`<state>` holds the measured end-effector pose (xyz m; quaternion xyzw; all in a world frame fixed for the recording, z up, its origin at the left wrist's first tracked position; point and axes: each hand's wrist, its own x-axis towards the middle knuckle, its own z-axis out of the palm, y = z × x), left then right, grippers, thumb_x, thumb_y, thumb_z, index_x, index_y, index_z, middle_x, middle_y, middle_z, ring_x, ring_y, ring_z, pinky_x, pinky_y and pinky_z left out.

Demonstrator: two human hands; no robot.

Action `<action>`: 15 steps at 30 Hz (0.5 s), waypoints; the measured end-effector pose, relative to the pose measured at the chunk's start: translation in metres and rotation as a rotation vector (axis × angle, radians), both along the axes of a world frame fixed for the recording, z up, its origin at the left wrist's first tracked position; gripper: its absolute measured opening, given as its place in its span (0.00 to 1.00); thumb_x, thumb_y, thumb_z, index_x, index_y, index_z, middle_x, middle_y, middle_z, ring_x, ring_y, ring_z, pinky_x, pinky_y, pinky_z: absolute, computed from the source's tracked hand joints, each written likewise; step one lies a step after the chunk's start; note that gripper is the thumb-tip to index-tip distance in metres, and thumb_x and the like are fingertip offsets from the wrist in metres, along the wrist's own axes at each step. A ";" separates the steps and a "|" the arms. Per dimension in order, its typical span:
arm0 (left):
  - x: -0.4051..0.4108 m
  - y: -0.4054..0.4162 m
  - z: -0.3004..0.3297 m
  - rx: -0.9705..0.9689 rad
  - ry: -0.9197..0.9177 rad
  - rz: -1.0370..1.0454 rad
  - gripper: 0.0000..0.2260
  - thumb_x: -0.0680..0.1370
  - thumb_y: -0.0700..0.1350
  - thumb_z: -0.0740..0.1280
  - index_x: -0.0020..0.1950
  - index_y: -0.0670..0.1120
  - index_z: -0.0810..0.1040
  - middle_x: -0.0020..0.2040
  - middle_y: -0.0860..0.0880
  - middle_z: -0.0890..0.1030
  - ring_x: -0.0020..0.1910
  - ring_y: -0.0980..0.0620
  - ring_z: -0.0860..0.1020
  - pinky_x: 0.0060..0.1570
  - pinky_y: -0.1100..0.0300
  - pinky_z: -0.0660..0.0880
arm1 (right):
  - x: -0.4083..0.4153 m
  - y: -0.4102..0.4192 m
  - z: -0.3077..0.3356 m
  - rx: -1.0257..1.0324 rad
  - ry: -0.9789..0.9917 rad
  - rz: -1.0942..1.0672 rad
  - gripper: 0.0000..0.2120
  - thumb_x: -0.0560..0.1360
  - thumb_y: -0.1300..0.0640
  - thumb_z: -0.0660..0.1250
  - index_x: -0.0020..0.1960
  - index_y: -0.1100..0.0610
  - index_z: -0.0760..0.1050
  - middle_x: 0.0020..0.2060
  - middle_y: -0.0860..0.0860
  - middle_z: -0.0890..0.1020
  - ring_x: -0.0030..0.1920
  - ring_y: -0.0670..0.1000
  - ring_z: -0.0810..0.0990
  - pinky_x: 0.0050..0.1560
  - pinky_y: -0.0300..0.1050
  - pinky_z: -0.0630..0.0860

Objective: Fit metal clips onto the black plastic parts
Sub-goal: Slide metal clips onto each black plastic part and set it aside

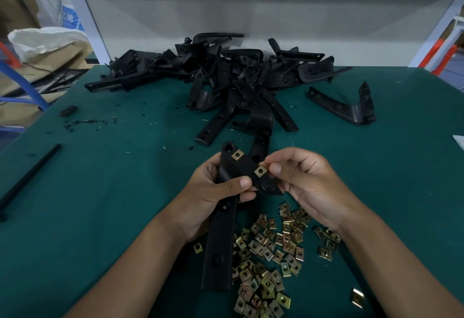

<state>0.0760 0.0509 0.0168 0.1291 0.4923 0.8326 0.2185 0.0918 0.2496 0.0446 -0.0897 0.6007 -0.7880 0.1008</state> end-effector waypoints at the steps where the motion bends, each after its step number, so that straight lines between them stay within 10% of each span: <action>1: 0.000 0.000 0.000 -0.003 -0.003 -0.006 0.17 0.72 0.35 0.72 0.59 0.37 0.73 0.42 0.47 0.84 0.36 0.54 0.83 0.39 0.65 0.79 | 0.000 0.000 0.000 0.004 0.005 -0.004 0.12 0.66 0.48 0.79 0.48 0.50 0.87 0.46 0.52 0.88 0.44 0.46 0.84 0.39 0.36 0.76; 15: -0.003 0.000 -0.005 -0.058 0.049 0.091 0.16 0.72 0.38 0.74 0.58 0.39 0.76 0.44 0.47 0.85 0.42 0.53 0.84 0.41 0.64 0.81 | 0.000 0.003 0.000 0.079 0.066 0.002 0.18 0.66 0.39 0.79 0.52 0.46 0.84 0.53 0.55 0.87 0.48 0.47 0.84 0.41 0.37 0.76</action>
